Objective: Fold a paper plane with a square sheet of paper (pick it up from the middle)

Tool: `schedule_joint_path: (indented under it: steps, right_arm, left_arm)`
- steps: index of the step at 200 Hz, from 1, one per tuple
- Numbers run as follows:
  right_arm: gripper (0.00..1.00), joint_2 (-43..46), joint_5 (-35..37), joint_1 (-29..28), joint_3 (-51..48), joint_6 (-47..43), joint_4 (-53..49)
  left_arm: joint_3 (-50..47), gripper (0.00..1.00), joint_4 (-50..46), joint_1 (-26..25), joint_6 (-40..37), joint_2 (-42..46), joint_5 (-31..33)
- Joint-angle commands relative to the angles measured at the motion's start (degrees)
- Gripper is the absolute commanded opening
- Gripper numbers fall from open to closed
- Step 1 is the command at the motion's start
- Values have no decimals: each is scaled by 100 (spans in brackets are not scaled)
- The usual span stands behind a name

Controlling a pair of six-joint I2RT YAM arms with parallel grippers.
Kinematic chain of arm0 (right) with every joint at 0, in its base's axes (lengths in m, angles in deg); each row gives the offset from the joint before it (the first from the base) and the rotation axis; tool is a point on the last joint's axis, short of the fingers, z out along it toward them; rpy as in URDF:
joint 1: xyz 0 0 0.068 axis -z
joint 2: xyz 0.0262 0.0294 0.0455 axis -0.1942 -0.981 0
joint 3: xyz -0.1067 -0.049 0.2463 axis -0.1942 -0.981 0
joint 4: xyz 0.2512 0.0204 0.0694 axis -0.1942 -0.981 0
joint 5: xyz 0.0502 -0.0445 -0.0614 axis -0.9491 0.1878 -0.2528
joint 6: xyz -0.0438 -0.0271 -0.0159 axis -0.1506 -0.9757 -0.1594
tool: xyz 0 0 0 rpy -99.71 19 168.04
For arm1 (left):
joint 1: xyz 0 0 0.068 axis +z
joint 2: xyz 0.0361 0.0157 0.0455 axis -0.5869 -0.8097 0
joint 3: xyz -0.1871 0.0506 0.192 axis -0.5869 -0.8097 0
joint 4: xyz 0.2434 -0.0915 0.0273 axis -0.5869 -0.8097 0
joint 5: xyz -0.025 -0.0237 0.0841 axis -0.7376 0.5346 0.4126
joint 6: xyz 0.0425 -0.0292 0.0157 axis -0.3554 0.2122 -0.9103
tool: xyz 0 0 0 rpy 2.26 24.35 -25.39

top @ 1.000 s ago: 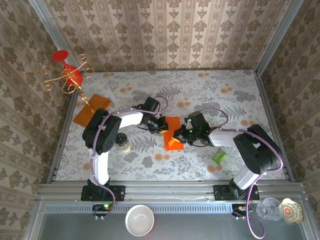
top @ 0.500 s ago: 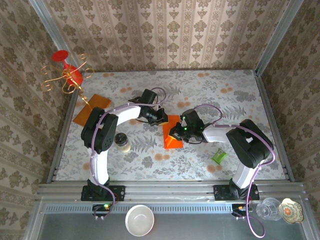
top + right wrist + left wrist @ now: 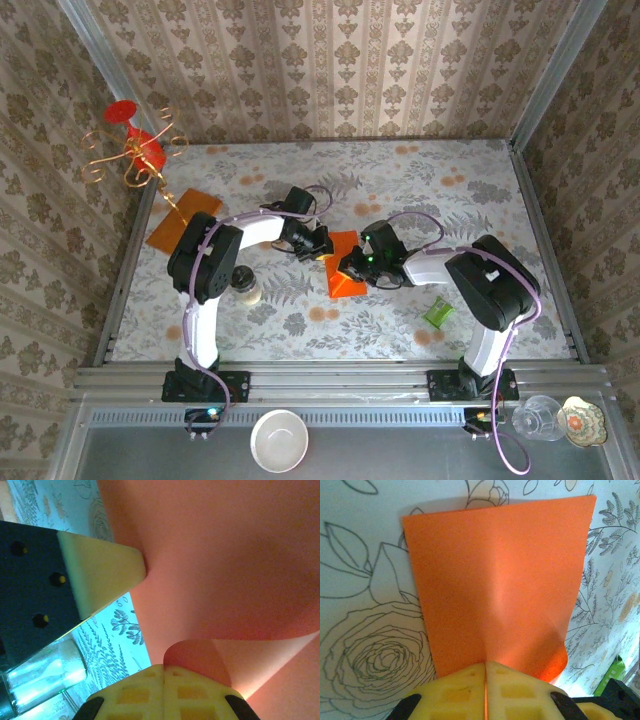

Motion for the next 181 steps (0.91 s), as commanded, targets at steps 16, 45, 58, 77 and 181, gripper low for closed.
schedule_joint_path:
  steps: [16, 45, 58, 77, 181]
  right_arm:
    - [0, -83, 198, -42, 95, 14, -32]
    - [0, -77, 245, -43, 84, -18, -21]
    - [0, -82, 232, -39, 106, -26, -7]
    - [0, -125, 213, -42, 135, -12, 32]
    - [0, -284, 102, -38, 259, -58, 55]
  left_arm:
    - [-204, 10, -66, -7, -59, -46, 130]
    - [-225, 10, -53, -7, -48, -56, 122]
    - [-232, 10, -50, -7, -42, -49, 124]
    - [-232, 10, -95, -7, -67, -36, 165]
    - [-268, 10, -99, -7, -70, -22, 179]
